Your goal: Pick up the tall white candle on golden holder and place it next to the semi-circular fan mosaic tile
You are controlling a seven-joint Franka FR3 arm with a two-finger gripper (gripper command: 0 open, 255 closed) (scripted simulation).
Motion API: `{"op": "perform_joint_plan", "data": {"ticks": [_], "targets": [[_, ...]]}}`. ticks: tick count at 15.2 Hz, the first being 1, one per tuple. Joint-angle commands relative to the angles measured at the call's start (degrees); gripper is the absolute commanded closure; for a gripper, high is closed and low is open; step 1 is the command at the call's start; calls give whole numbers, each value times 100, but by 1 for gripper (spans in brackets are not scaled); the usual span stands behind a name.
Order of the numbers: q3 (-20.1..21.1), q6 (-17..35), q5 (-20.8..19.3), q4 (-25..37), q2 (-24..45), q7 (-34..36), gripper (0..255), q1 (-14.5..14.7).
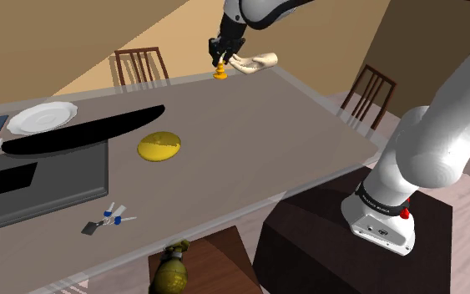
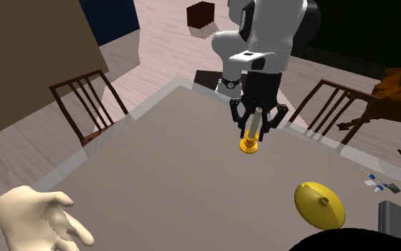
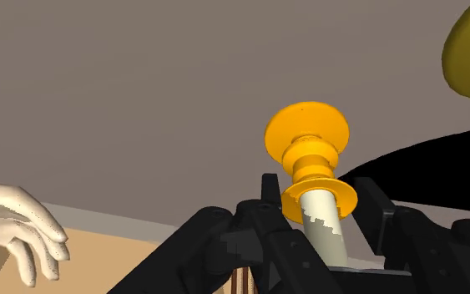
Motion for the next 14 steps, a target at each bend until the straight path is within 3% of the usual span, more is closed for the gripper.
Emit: {"op": "perform_joint_plan", "data": {"ticks": [1, 12, 14], "targets": [[114, -77, -71, 405, 339, 242, 255, 81], [418, -875, -437, 3203, 2415, 1180, 255, 589], [412, -728, -449, 3068, 2429, 1201, 255, 592]]}}
